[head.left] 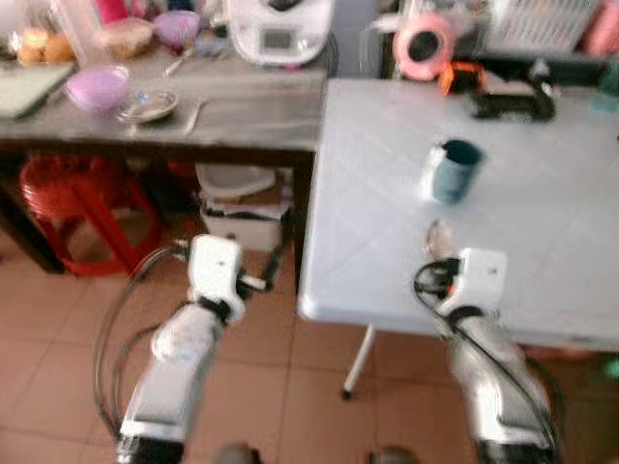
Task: Setting the table
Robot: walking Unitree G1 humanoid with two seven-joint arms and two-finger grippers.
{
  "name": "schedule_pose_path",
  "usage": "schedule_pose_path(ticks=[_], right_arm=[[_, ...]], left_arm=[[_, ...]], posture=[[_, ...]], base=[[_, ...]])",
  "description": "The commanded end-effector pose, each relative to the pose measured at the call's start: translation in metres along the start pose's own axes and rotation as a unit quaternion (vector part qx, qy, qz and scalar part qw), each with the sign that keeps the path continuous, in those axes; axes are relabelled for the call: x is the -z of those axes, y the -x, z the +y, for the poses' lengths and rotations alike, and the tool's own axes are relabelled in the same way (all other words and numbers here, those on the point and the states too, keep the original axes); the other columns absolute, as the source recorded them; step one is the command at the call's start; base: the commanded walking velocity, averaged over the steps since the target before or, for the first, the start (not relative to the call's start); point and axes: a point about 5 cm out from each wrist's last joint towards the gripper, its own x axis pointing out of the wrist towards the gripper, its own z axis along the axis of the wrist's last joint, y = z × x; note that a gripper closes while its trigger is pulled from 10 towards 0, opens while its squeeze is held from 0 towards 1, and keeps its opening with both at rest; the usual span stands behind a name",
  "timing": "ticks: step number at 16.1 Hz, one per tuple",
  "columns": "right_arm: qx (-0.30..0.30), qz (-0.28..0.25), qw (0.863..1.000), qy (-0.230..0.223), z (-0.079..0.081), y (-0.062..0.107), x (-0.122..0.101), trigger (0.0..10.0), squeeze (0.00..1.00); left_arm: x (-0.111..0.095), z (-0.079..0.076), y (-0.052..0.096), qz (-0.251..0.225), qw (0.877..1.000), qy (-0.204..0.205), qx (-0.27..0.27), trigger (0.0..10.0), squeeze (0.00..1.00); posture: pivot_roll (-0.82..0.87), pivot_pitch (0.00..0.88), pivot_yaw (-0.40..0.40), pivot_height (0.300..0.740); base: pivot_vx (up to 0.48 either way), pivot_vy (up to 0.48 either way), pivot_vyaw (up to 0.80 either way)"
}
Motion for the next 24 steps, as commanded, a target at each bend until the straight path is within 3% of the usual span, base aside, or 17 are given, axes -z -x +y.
schedule_pose_path(ticks=[1,4,5,10,15,22,24], right_arm=[[0.005,-0.007,1.0,0.015,0.002,-0.002,-0.002,10.0,0.0],[0.012,-0.032,0.998,0.05,0.001,-0.004,-0.008,10.0,0.0],[0.0,-0.04,0.999,0.037,0.004,-0.005,-0.01,10.0,0.0],[-0.022,-0.07,0.995,0.072,0.012,-0.006,-0.016,10.0,0.0],[-0.001,-0.08,0.992,0.094,0.009,-0.008,-0.017,10.0,0.0],[-0.009,-0.088,0.994,0.067,0.007,-0.009,-0.021,10.0,0.0],[-0.018,-0.091,0.994,0.065,0.01,-0.01,-0.023,10.0,0.0]], left_arm=[[-0.004,0.002,-0.002,-0.011,1.0,-0.001,-0.007,10.0,0.0],[-0.004,0.003,-0.003,-0.015,1.0,0.004,-0.005,10.0,0.0],[-0.005,0.003,-0.003,-0.018,1.0,0.003,-0.001,10.0,0.0],[-0.006,0.004,-0.004,-0.024,1.0,0.003,-0.003,10.0,0.0],[-0.006,0.004,-0.009,-0.029,0.999,0.007,-0.017,10.0,0.0],[-0.011,0.004,-0.012,-0.051,0.998,-0.006,-0.03,10.0,0.0],[-0.014,0.003,-0.011,-0.063,0.998,0.005,-0.008,10.0,0.0]], posture=[[-0.04,0.0,0.024,0.74],[-0.04,0.0,0.026,0.74],[-0.04,0.0,0.028,0.74],[-0.04,0.0,0.028,0.74],[-0.04,0.0,0.023,0.74],[-0.04,0.0,0.021,0.74],[-0.04,0.0,0.021,0.74]], base=[[0.0,0.465,0.0],[0.0,0.463,0.0],[0.0,0.461,0.0],[0.0,0.45,0.0],[0.0,0.443,0.0],[0.036,0.206,0.0],[0.0,0.0,0.0]])
